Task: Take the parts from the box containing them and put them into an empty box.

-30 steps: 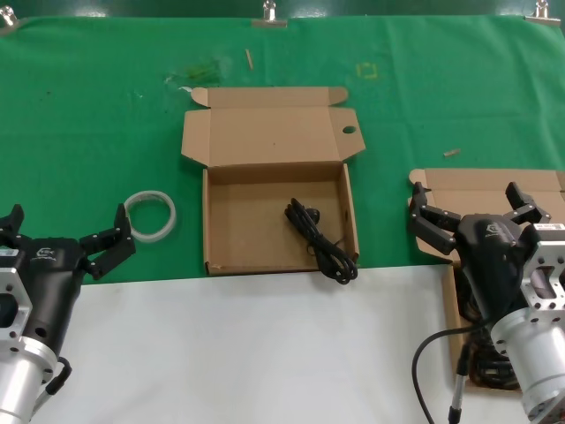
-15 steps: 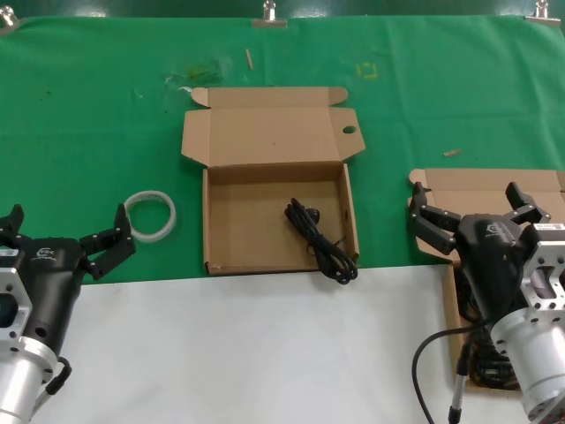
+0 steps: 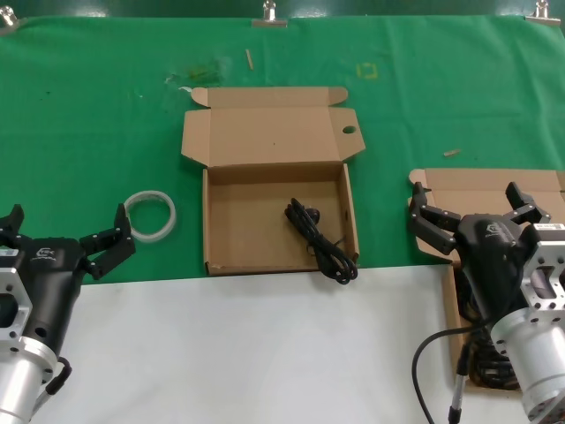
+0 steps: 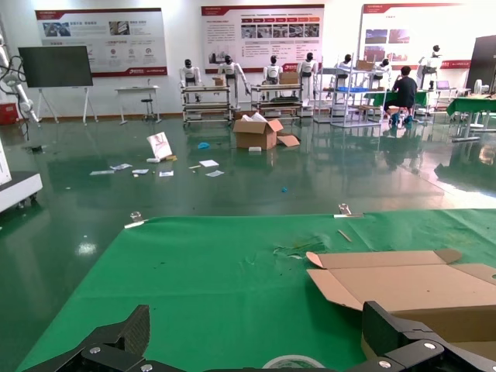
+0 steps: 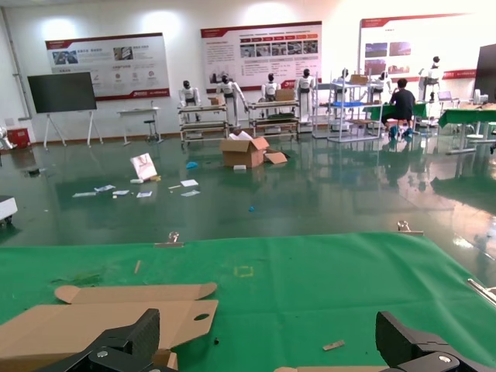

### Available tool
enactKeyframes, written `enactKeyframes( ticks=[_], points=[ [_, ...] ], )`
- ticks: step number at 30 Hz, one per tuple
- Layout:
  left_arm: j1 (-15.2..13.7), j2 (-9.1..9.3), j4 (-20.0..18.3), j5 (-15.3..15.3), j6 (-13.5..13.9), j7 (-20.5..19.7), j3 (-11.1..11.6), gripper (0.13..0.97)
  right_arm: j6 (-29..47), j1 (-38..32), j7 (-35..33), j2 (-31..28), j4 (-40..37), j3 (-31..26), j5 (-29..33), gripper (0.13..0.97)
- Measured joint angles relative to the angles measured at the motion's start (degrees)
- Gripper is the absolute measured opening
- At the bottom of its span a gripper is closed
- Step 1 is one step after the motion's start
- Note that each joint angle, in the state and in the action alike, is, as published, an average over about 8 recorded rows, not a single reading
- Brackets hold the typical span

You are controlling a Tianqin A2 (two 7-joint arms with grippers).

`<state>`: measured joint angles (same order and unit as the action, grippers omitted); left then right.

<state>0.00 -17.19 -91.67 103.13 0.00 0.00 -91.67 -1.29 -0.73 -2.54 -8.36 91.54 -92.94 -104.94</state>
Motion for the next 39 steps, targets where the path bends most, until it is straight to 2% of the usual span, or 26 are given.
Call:
enactKeyframes(
  ticks=[39],
  points=[
    [0.0,0.00,0.0,0.0,0.0,0.0,0.0,0.966,0.0,0.0,0.0,0.0,0.0,0.0,0.0,0.966]
  ],
)
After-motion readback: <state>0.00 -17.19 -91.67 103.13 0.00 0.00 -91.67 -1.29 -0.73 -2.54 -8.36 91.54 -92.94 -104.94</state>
